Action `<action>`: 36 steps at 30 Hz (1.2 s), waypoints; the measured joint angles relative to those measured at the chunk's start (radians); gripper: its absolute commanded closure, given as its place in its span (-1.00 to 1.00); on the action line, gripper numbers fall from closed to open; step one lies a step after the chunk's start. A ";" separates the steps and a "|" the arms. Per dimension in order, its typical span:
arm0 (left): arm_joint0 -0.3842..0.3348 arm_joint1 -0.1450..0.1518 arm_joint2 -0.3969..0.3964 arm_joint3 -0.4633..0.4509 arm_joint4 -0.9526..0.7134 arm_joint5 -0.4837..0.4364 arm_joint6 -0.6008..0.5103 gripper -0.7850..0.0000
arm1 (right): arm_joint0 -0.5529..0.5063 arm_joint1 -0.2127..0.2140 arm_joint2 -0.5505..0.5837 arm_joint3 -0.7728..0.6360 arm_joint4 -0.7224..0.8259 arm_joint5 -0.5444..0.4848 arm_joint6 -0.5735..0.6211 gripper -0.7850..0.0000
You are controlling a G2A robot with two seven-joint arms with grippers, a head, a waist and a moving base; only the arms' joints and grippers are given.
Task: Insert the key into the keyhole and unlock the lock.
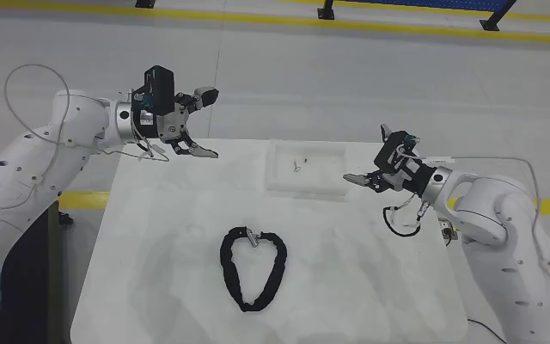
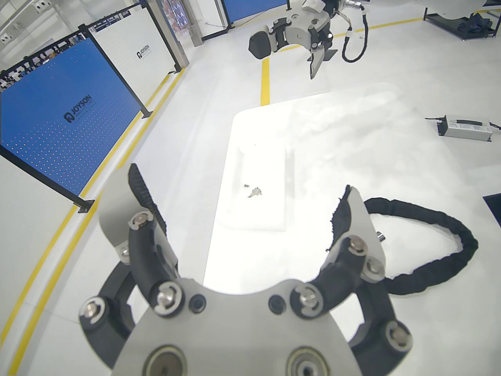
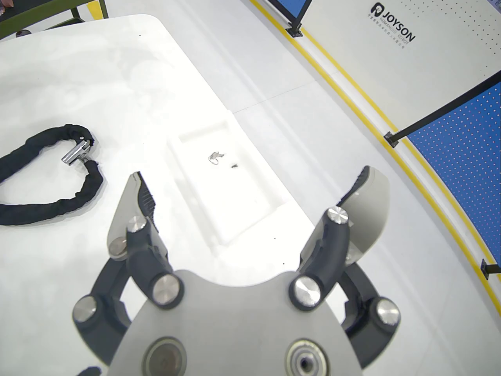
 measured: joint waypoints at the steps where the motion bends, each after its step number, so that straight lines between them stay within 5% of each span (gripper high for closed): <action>1: 0.000 0.000 0.000 0.000 0.000 0.000 0.000 -1.00 | 0.000 0.000 0.000 0.000 0.000 0.000 0.000 -1.00; 16: 0.000 0.000 0.000 0.000 0.000 0.000 0.000 -1.00 | -0.011 -0.002 -0.023 0.028 -0.017 0.025 -0.028 -1.00; 36: 0.000 0.000 0.000 0.000 0.000 0.000 0.000 -1.00 | 0.267 -0.093 -0.428 0.453 0.010 0.263 -0.045 -1.00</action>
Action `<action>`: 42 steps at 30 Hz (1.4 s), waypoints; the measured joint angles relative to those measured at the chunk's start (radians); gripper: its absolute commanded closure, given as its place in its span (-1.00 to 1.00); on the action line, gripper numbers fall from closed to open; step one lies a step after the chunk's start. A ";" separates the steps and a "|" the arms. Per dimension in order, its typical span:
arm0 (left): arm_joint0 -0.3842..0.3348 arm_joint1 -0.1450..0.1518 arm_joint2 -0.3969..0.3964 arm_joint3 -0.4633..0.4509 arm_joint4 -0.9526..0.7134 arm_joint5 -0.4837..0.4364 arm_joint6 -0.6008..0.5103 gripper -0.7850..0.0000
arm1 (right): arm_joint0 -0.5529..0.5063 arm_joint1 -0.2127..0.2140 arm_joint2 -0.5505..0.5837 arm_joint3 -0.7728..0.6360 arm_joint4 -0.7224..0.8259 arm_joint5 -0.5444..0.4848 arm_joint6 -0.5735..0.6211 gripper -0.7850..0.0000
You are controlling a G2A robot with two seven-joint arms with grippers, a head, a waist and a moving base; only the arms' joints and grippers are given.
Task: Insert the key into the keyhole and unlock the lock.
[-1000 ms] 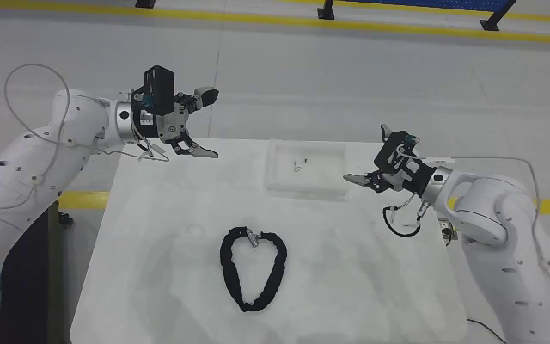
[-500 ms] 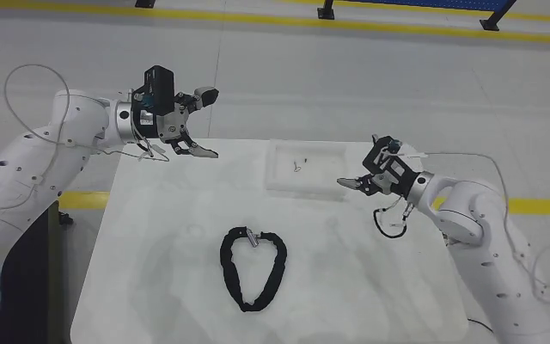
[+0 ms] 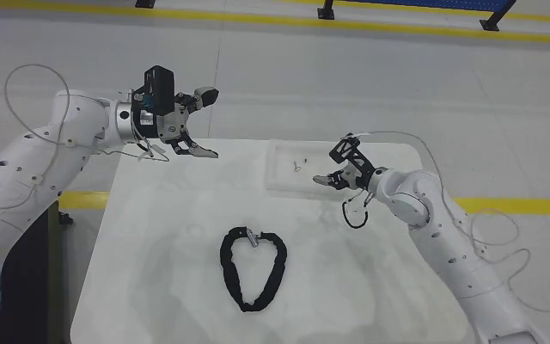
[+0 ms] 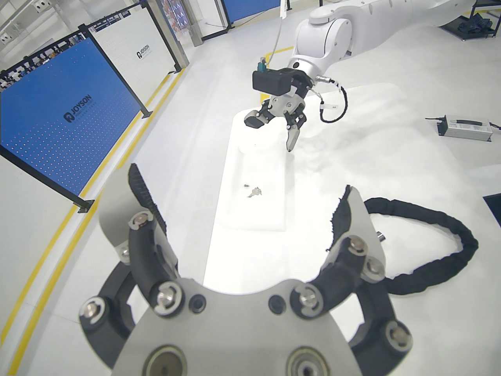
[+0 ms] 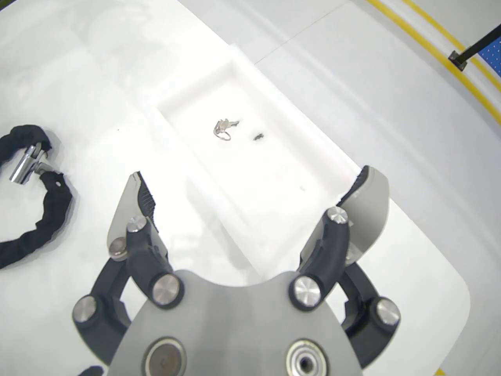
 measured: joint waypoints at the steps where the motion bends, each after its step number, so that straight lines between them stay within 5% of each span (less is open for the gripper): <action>1: 0.000 0.000 0.000 0.000 0.000 0.000 0.000 -1.00 | 0.009 -0.006 -0.012 0.008 0.013 0.025 0.005 -1.00; 17: 0.000 0.000 0.000 0.000 0.000 0.000 0.000 -1.00 | 0.239 -0.149 -0.246 0.311 0.477 0.259 0.167 -1.00; 26: 0.000 0.000 0.000 0.000 0.000 0.000 0.000 -1.00 | 0.348 -0.215 -0.339 0.445 0.496 0.334 0.176 -1.00; 42: 0.000 0.000 0.000 0.000 0.000 0.000 0.000 -1.00 | 0.349 -0.216 -0.340 0.446 0.497 0.331 0.178 -1.00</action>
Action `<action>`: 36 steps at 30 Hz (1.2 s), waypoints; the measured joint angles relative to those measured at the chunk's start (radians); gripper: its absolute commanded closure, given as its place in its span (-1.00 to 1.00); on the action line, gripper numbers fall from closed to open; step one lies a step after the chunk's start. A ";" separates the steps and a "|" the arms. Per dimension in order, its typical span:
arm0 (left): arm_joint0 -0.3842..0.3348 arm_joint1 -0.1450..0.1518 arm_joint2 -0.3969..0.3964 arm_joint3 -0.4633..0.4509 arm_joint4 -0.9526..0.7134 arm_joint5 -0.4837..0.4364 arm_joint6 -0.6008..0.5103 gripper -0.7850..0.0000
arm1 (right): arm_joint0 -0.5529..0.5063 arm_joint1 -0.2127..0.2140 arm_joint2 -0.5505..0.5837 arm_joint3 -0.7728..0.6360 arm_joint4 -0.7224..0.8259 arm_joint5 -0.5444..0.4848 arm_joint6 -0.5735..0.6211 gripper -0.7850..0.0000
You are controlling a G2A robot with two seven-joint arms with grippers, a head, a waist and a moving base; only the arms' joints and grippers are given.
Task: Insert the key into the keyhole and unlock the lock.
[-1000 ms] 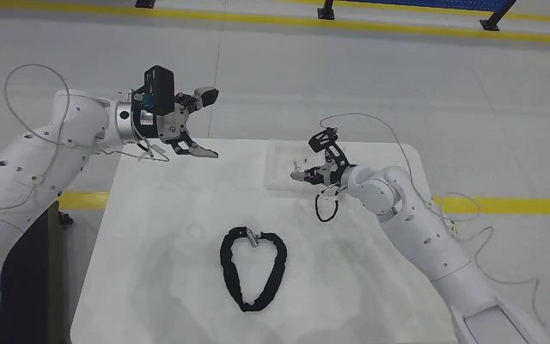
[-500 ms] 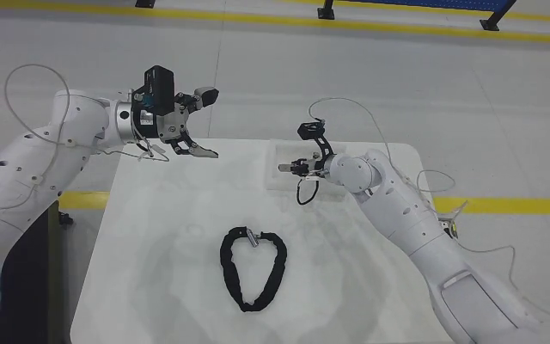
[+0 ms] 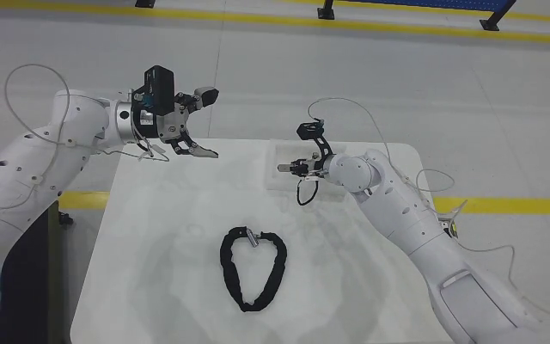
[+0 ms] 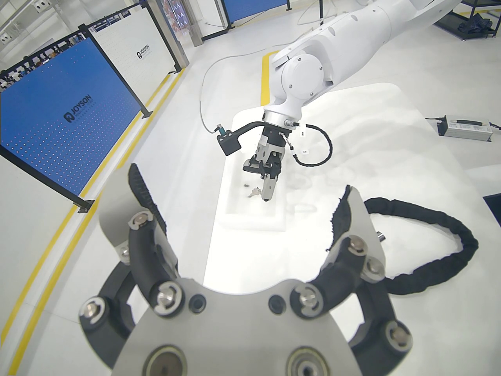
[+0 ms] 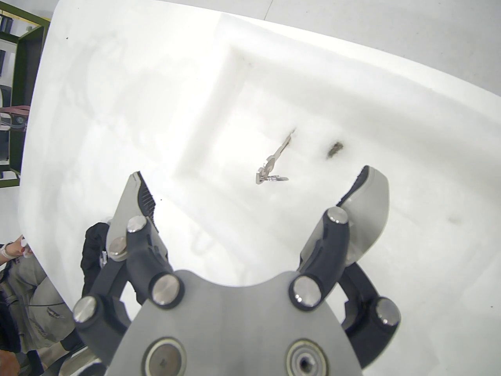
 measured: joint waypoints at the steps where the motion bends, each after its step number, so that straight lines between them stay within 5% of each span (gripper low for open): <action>1: 0.000 0.000 0.000 0.000 0.000 0.000 0.000 -1.00 | 0.000 0.000 0.000 0.000 0.000 0.000 0.000 -1.00; 11: 0.000 0.000 0.000 0.000 0.000 0.000 0.000 -1.00 | 0.016 -0.010 -0.023 -0.085 -0.102 0.100 0.081 -1.00; 23: 0.000 0.000 0.000 0.000 0.000 0.000 0.000 -1.00 | 0.102 -0.082 -0.092 0.013 -0.072 0.232 0.126 -1.00; 27: 0.000 0.000 0.000 0.000 0.000 0.000 0.000 -1.00 | 0.123 -0.104 -0.110 0.061 -0.063 0.252 0.140 -0.70; 31: 0.000 0.000 0.000 0.000 0.000 0.000 0.000 -1.00 | 0.142 -0.120 -0.123 0.100 -0.071 0.270 0.155 -0.23; 32: 0.000 0.000 0.000 0.000 0.000 0.000 0.000 -1.00 | 0.146 -0.124 -0.127 0.108 -0.079 0.277 0.160 0.02; 36: 0.000 0.000 0.000 0.000 0.000 0.000 0.000 -1.00 | 0.155 -0.135 -0.132 0.126 -0.096 0.301 0.171 0.15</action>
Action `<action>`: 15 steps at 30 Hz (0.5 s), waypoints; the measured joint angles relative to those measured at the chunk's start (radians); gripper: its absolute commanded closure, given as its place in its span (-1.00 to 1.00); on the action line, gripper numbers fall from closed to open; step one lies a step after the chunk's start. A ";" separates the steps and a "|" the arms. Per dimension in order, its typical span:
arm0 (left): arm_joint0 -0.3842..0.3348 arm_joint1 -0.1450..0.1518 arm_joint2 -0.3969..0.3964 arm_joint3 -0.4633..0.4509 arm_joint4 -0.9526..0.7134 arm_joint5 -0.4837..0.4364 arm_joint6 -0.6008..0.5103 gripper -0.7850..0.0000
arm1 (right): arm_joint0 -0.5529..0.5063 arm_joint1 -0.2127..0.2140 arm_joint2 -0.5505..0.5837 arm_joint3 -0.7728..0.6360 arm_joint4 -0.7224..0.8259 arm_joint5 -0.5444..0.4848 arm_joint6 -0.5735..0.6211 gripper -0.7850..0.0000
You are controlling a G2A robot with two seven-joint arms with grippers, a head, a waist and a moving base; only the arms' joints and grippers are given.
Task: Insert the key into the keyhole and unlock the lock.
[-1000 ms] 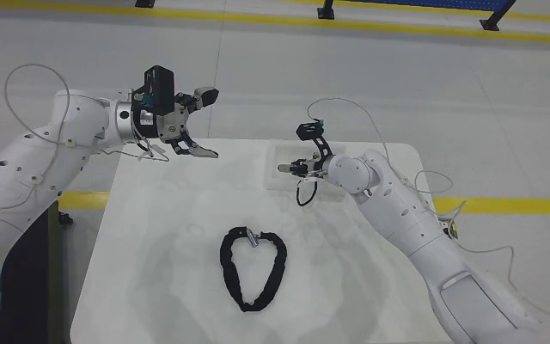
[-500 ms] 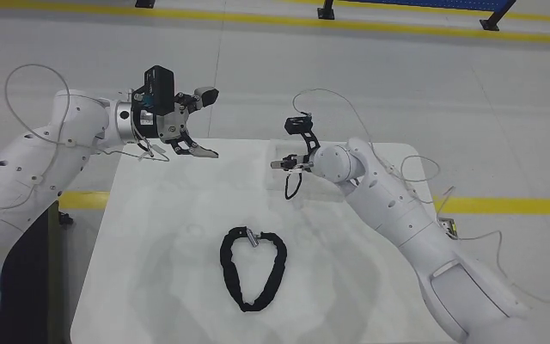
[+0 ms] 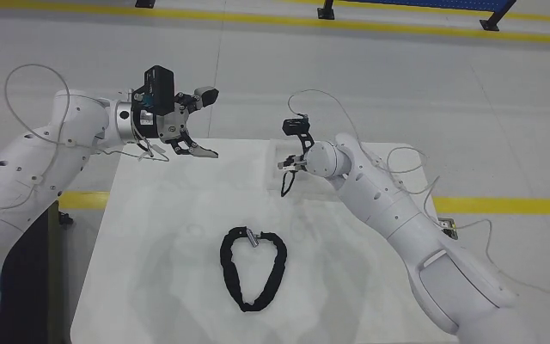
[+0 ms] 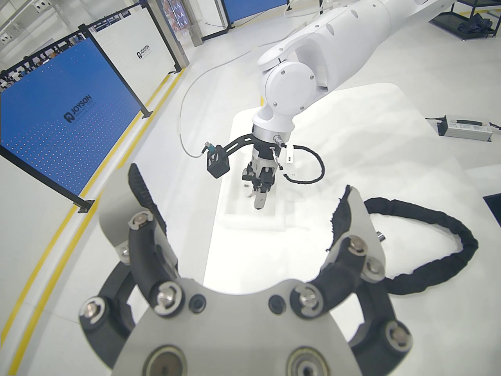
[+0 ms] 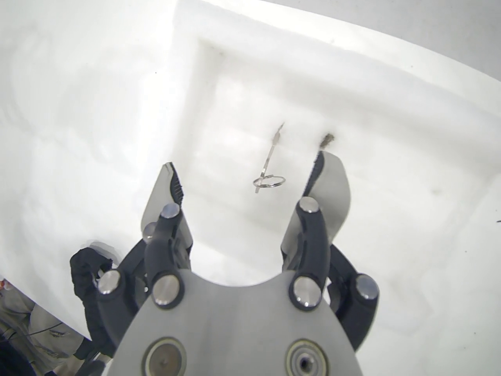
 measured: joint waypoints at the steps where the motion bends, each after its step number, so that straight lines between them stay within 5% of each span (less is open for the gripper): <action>1: 0.000 0.000 0.000 0.000 0.000 0.000 0.000 -1.00 | 0.001 -0.002 -0.002 0.004 -0.004 0.006 0.005 0.16; 15: 0.000 0.000 0.000 0.000 0.000 0.000 0.000 -1.00 | 0.009 -0.038 -0.010 0.044 -0.032 0.067 0.031 0.58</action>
